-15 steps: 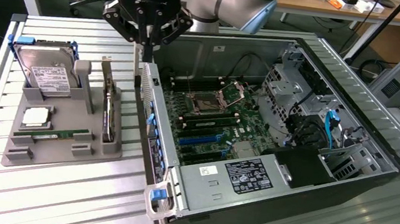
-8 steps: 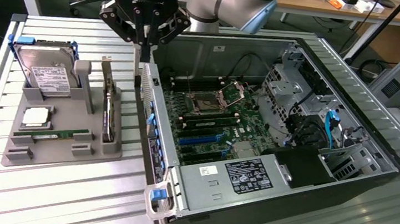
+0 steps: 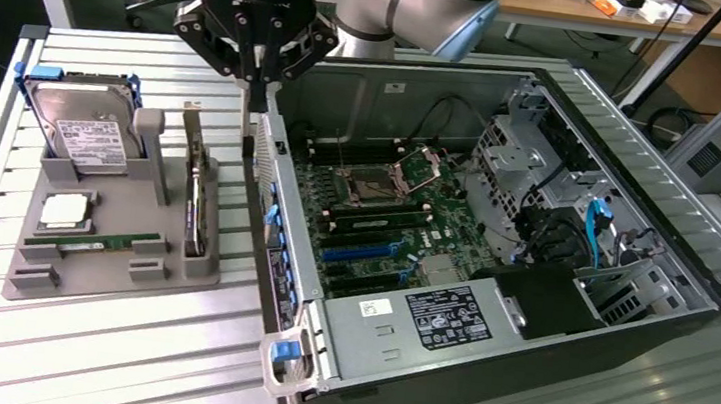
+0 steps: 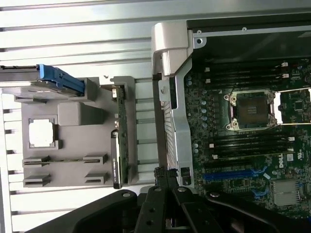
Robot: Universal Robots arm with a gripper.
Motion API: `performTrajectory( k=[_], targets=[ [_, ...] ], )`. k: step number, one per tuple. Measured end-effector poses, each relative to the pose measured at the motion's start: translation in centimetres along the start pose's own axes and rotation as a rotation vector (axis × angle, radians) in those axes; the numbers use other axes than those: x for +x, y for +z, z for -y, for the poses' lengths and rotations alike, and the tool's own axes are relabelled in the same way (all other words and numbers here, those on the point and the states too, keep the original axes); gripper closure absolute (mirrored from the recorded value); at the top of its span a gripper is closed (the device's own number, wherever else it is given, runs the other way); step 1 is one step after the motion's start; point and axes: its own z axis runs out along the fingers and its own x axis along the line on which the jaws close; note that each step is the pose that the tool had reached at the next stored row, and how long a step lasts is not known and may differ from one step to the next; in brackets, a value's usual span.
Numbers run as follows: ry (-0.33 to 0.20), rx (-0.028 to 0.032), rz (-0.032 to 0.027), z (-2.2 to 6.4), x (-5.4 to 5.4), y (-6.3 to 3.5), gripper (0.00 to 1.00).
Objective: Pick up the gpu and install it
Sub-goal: 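Reach for the gpu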
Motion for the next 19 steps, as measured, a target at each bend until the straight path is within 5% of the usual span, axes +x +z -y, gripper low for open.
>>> performTrajectory(
  k=[19],
  targets=[
    [0.0, 0.0, 0.0, 0.11, 0.74, -0.02, 0.89]
  ],
)
